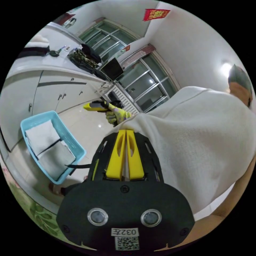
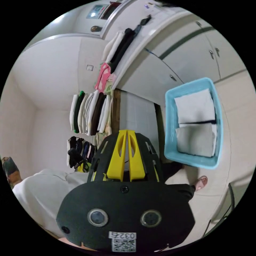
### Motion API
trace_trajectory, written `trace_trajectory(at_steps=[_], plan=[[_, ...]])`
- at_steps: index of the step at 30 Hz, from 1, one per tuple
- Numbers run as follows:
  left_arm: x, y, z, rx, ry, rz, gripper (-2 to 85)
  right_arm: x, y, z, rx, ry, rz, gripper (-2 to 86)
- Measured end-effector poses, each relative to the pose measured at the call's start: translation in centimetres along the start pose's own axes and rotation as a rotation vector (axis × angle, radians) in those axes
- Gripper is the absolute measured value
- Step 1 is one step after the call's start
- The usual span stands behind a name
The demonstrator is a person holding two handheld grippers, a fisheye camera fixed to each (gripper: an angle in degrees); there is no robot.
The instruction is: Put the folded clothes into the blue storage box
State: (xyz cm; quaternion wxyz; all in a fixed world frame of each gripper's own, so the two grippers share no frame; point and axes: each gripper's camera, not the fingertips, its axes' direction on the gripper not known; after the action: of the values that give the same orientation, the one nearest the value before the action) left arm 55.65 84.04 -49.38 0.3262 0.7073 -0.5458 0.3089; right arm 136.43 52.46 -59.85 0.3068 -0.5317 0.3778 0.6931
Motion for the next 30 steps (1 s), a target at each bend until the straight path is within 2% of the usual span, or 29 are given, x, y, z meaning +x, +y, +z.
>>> trace_trajectory(at_steps=[3, 6, 8, 12, 15, 20, 25, 30], plan=[[-1.8, -0.8, -1.0, -0.031, 0.134, -0.038, -0.9, -4.9, -1.2, 2.5, -0.008, -0.018, -0.103, -1.0], [-0.8, -1.5, -1.8, -0.016, 0.087, 0.052, -0.9, -9.3, -1.6, 5.1, -0.044, -0.030, -0.204, -1.0], [0.8, -1.8, -2.5, 0.014, -0.007, 0.134, -0.9, -12.2, -1.4, 7.3, -0.079, -0.039, -0.271, -1.0], [1.9, -1.7, -4.8, 0.115, -0.077, 0.115, -0.9, -15.8, -1.0, 10.6, -0.130, -0.078, -0.347, -1.0], [3.5, -1.2, -8.5, 0.279, -0.202, 0.038, -0.9, -19.0, -0.6, 13.0, -0.156, -0.142, -0.417, -0.9], [9.3, 2.1, -16.8, 0.736, -0.458, -0.184, -0.4, -25.4, 0.0, 17.1, -0.232, -0.264, -0.515, 0.8], [14.8, 3.8, -20.6, 0.891, -0.606, -0.297, 3.9, -30.7, 0.0, 21.9, -0.325, -0.318, -0.529, 6.0], [17.6, 4.2, -22.4, 0.992, -0.544, -0.366, 5.7, -34.4, -0.6, 26.2, -0.366, -0.358, -0.456, 9.9]])
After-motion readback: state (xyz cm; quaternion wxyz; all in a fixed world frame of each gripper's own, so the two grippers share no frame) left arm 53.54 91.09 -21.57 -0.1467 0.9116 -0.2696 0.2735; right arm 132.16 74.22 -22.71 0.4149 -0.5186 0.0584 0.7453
